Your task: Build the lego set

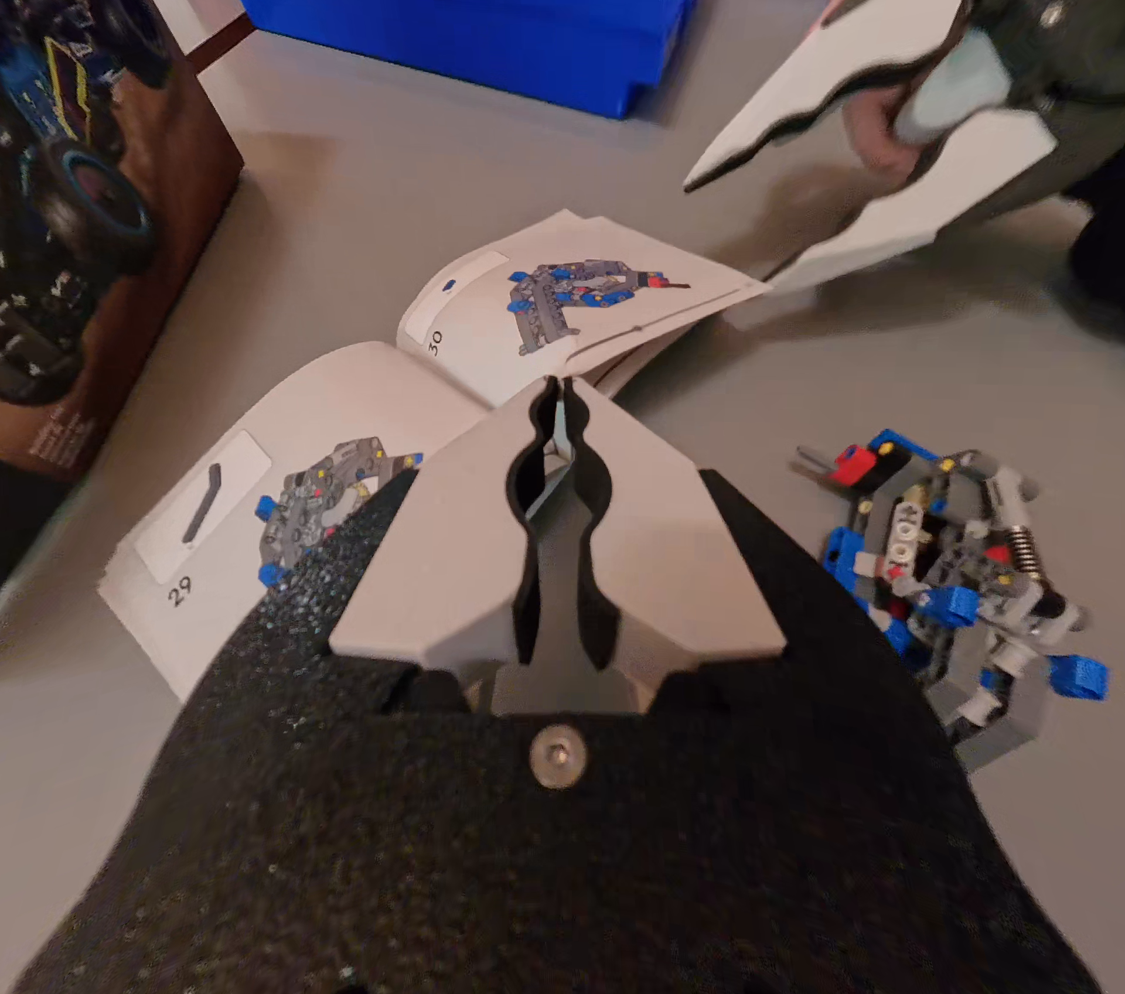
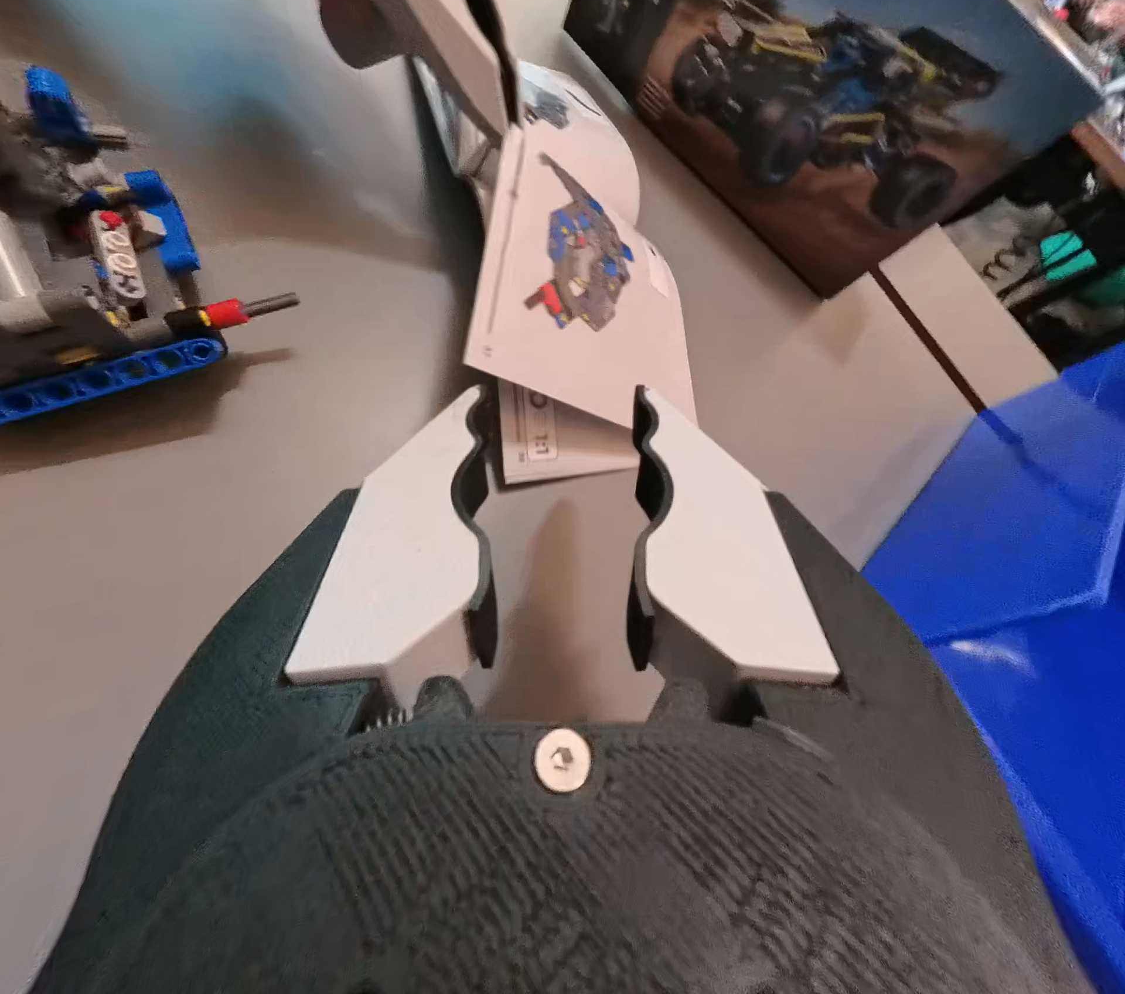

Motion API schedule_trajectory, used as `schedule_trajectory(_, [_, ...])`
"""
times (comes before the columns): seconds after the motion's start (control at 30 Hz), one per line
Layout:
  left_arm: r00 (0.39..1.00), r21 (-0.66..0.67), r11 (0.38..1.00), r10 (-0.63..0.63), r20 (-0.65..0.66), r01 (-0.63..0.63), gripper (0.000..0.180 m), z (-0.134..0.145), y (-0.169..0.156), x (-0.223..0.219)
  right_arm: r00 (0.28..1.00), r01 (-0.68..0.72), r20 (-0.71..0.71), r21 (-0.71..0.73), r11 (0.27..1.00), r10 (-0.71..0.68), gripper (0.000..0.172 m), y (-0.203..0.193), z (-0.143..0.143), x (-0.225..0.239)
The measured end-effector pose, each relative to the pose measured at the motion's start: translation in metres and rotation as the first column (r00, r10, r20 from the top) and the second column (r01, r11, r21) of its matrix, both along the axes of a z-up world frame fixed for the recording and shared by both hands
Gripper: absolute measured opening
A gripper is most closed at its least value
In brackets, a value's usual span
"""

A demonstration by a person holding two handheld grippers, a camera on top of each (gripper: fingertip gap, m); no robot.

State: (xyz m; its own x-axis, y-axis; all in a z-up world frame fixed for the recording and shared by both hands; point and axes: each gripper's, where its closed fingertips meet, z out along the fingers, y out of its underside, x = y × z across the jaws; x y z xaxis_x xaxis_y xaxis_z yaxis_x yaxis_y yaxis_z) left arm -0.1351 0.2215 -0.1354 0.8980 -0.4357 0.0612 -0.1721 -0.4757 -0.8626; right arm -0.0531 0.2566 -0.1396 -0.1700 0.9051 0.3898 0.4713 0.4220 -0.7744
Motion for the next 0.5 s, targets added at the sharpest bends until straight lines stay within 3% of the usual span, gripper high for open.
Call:
schedule_trajectory(0.1, [0.999, -0.009, 1.000, 0.013, 0.038, -0.013, 0.000, -0.002, 0.000, -0.001, 0.998, -0.062, -0.005, 0.124, 0.990, 0.063, 0.054, -0.010, -0.002, -0.012])
schedule_trajectory(0.17, [1.000, -0.014, 1.000, 0.012, 0.022, -0.011, 0.000, -0.004, -0.001, -0.001, 1.000, -0.012, -0.018, 0.247, 0.969, 0.017, 0.043, -0.001, 0.002, -0.019])
schedule_trajectory(0.27, [1.000, -0.001, 1.000, 0.009, -0.020, -0.009, 0.000, -0.005, -0.002, -0.001, 0.997, 0.010, -0.078, 0.324, 0.946, 0.016, 0.004, 0.002, 0.015, -0.023])
schedule_trajectory(0.43, [0.994, 0.009, 1.000, -0.009, -0.110, 0.010, 0.003, -0.007, -0.003, 0.001, 0.995, 0.042, -0.101, 0.363, 0.931, -0.006, 0.000, 0.009, 0.021, -0.021])
schedule_trajectory(0.5, [0.980, 0.027, 0.999, -0.028, -0.198, 0.034, 0.025, -0.006, -0.003, 0.003, 0.989, 0.050, -0.148, 0.361, 0.931, 0.004, 0.000, 0.008, 0.032, -0.022])
